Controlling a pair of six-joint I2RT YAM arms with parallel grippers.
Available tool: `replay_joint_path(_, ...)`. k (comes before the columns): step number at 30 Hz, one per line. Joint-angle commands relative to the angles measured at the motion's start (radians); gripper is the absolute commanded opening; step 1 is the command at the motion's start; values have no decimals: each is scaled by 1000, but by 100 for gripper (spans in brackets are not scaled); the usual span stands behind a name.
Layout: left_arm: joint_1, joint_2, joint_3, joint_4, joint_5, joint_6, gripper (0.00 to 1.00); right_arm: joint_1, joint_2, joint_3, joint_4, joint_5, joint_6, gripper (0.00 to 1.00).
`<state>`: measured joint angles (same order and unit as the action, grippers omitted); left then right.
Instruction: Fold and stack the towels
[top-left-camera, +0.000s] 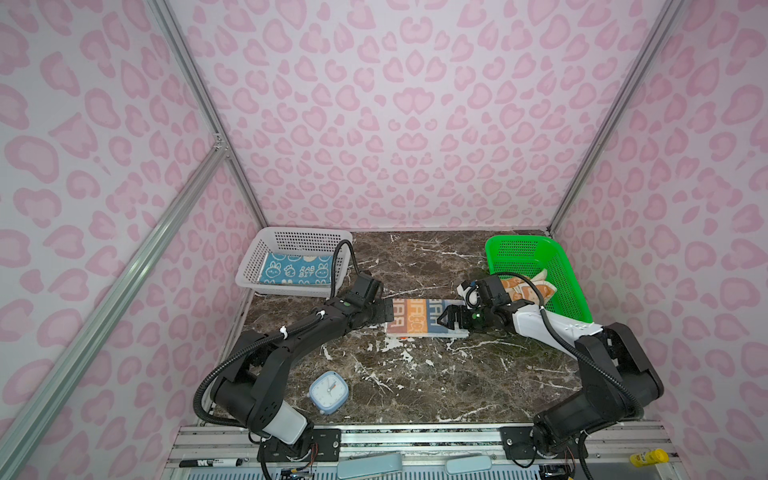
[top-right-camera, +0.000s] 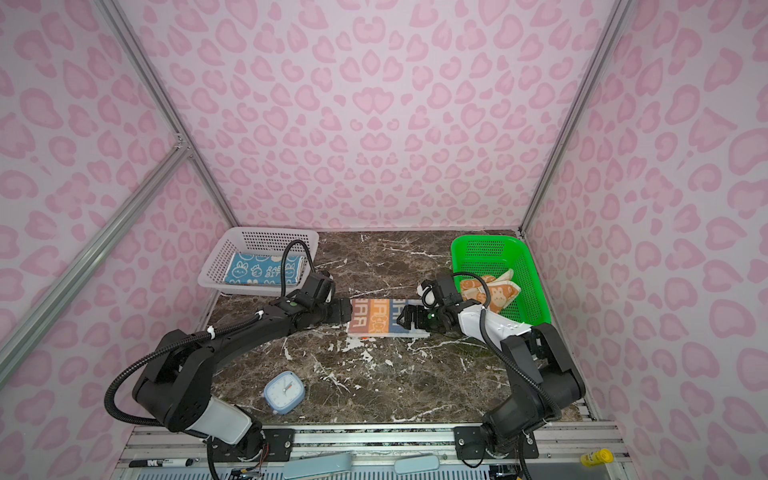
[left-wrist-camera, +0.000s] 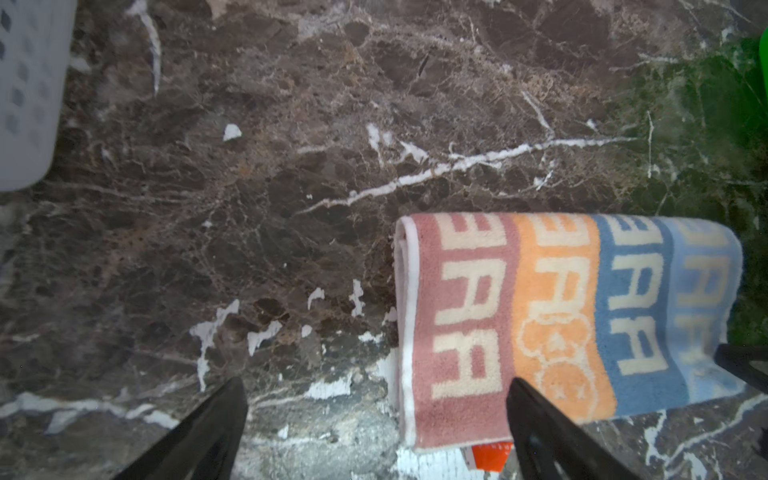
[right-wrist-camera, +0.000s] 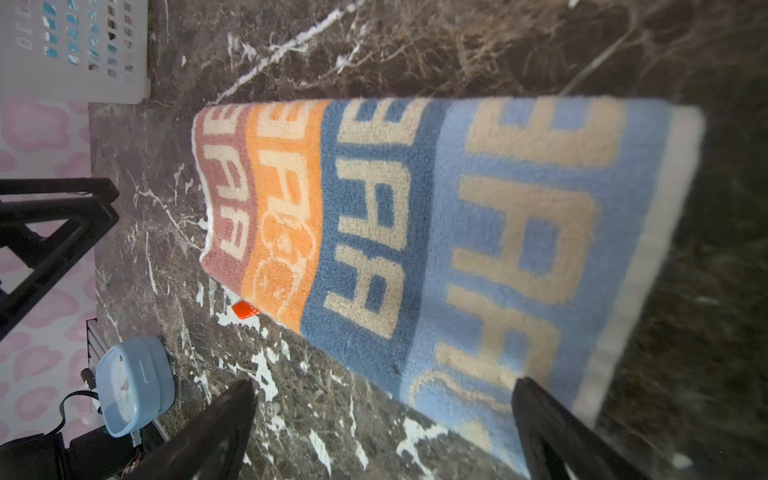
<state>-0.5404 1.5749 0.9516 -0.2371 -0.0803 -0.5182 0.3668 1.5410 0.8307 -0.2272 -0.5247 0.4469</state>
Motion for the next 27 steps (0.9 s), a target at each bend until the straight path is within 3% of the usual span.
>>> replay_joint_path(1, 0, 54, 45, -48, 1, 7, 98, -18, -19, 13, -67, 27, -25, 98)
replay_joint_path(12, -18, 237, 168, -80, 171, -15, 99, -81, 13, -26, -32, 3, -21, 98)
replay_joint_path(23, -50, 342, 220, -198, 196, 31, 67, -53, 74, -85, 75, -39, 29, 98)
replay_joint_path(27, -59, 348, 234, -228, 176, 35, 43, -28, 84, -89, 94, -34, 48, 98)
